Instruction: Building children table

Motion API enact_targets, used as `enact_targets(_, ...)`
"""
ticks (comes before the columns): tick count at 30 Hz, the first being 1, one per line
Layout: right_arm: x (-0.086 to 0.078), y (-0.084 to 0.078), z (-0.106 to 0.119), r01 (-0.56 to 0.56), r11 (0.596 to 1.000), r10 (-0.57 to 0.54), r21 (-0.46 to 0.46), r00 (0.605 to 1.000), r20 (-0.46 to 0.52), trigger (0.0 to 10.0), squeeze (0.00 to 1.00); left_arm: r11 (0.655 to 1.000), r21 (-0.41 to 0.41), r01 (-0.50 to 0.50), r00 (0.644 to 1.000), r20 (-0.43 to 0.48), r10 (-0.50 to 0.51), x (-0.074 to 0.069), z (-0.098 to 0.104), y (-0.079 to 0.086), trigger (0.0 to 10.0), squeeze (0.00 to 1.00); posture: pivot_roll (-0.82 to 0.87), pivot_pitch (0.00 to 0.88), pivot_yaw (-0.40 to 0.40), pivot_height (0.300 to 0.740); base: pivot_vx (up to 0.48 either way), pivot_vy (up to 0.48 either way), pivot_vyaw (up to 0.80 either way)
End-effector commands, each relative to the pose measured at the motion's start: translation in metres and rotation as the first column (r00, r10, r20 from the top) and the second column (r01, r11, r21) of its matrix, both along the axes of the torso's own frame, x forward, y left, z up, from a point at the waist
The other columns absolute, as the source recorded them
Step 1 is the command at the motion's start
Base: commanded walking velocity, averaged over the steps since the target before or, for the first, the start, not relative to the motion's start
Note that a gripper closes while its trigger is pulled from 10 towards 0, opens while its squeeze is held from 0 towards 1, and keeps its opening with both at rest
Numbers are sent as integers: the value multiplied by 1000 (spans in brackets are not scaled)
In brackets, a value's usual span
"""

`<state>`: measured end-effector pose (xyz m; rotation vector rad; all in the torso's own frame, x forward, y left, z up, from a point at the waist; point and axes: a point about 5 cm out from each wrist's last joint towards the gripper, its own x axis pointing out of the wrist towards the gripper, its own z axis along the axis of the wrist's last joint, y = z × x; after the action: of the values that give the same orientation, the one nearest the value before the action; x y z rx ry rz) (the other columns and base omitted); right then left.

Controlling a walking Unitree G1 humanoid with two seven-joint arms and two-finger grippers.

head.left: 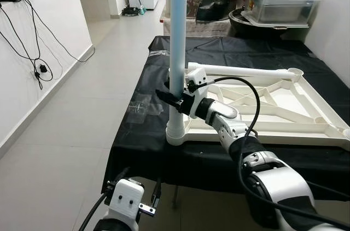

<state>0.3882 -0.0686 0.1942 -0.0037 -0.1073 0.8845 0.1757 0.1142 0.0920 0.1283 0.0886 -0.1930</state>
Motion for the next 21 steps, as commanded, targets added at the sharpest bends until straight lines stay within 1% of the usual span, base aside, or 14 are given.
enact_targets(1, -1, 3, -7, 24, 1000, -24, 0, 1000, -16, 0, 0, 1000, -4, -10, 1000, -4, 10, -1, 0, 1, 10000, 0, 123, 0, -59, 740, 0, 0, 0)
enact_targets(3, 3, -10, -18, 241, 970, -242, -18, 970, -34, 0, 0, 1000, -1, -22, 1000, 1, 22, -1, 0, 3, 10000, 0, 120, 0, -58, 740, 0, 0, 0)
enact_targets(4, 4, -19, -24, 352, 935, -353, -31, 934, -45, 0, 0, 1000, 1, -25, 1000, 1, 25, 0, 0, 3, 10000, 0, 120, 0, -58, 740, 0, 0, 0)
enact_targets(7, 5, -24, -28, 420, 906, -422, -40, 905, -51, 0, 0, 1000, 1, -26, 1000, 1, 26, 0, 0, 3, 10000, 0, 120, 0, -58, 740, 0, 0, 0)
enact_targets(9, 2, -39, -43, 611, 790, -613, -52, 784, -98, 0, 0, 1000, 2, -26, 1000, -1, 26, 0, 0, 4, 10000, 0, 109, 0, -47, 740, 0, 0, 0)
enact_targets(10, 2, -39, -43, 611, 790, -613, -52, 784, -98, 0, 0, 1000, 2, -26, 1000, -1, 26, 0, 0, 4, 10000, 0, 109, 0, -47, 740, 0, 0, 0)
enact_targets(11, 0, -43, -48, 671, 739, -673, -58, 732, -112, 0, 0, 1000, 2, -25, 1000, -2, 25, 0, -1, 4, 10000, 0, 109, 0, -47, 740, 0, 0, 0)
enact_targets(12, -4, -49, -52, 772, 633, -771, -55, 623, -129, 0, 0, 1000, 3, -23, 1000, -3, 23, 0, -1, 4, 10000, 0, 110, 0, -44, 740, 0, 0, 0)
enact_targets(13, -7, -52, -53, 828, 558, -825, -54, 547, -139, 0, 0, 1000, 3, -22, 1000, -3, 22, 1, -1, 4, 10000, 0, 110, 0, -44, 740, 0, 0, 0)
enact_targets(14, -7, -52, -53, 828, 558, -825, -54, 547, -139, 0, 0, 1000, 3, -22, 1000, -3, 22, 1, -1, 4, 10000, 0, 110, 0, -44, 740, 0, 0, 0)
enact_targets(15, -12, -52, -54, 890, 452, -883, -51, 439, -166, 0, 0, 1000, 4, -20, 1000, -3, 20, 1, -1, 4, 10000, 0, 108, 0, -42, 740, 0, 0, 0)
enact_targets(18, -23, -47, -54, 965, 253, -943, -65, 231, -238, 0, 0, 1000, 7, -17, 1000, -3, 17, 1, -1, 4, 10000, 0, 108, 0, -42, 740, 0, 0, 0)
enact_targets(19, -23, -47, -54, 965, 253, -943, -65, 231, -238, 0, 0, 1000, 7, -17, 1000, -3, 17, 1, -1, 4, 10000, 0, 108, 0, -42, 740, 0, 0, 0)
enact_targets(21, -24, -40, -55, 972, 220, -944, -86, 190, -269, 0, 0, 1000, 8, -16, 1000, -3, 16, 1, -1, 4, 10000, 0, 115, 0, -41, 740, 0, 0, 0)
